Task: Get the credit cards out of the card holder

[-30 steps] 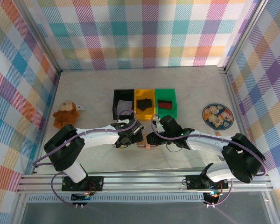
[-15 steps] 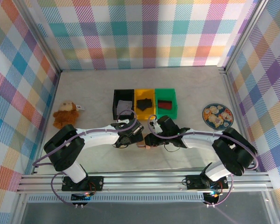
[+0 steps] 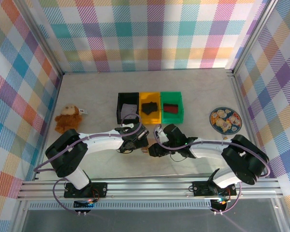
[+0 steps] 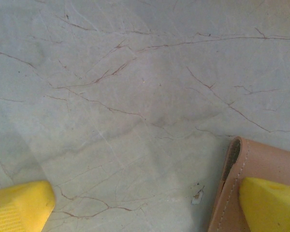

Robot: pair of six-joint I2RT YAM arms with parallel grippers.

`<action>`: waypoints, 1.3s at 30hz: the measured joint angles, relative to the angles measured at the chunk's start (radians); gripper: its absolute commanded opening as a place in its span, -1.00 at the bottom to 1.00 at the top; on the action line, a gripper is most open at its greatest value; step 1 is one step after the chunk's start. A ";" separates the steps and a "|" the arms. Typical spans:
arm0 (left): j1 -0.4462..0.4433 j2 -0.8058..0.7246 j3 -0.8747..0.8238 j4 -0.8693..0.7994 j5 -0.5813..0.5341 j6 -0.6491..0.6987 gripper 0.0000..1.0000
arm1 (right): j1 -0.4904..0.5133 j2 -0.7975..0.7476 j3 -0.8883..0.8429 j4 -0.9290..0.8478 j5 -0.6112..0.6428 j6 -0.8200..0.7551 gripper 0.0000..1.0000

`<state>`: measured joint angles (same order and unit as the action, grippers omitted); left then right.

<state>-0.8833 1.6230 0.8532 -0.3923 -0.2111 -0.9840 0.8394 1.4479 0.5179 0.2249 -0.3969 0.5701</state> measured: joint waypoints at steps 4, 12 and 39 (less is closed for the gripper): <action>0.000 -0.001 0.000 0.000 0.000 -0.001 0.99 | 0.019 -0.024 -0.027 0.016 0.004 0.016 -0.43; 0.000 -0.009 -0.006 0.004 0.000 -0.011 0.99 | 0.039 0.000 -0.074 0.031 0.043 0.054 -0.45; 0.000 -0.200 -0.056 -0.100 0.070 -0.002 0.99 | 0.082 -0.025 -0.040 -0.100 0.354 0.124 -0.57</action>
<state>-0.8833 1.4235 0.7971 -0.4927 -0.1410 -0.9855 0.9211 1.4227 0.4782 0.1246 -0.0425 0.6945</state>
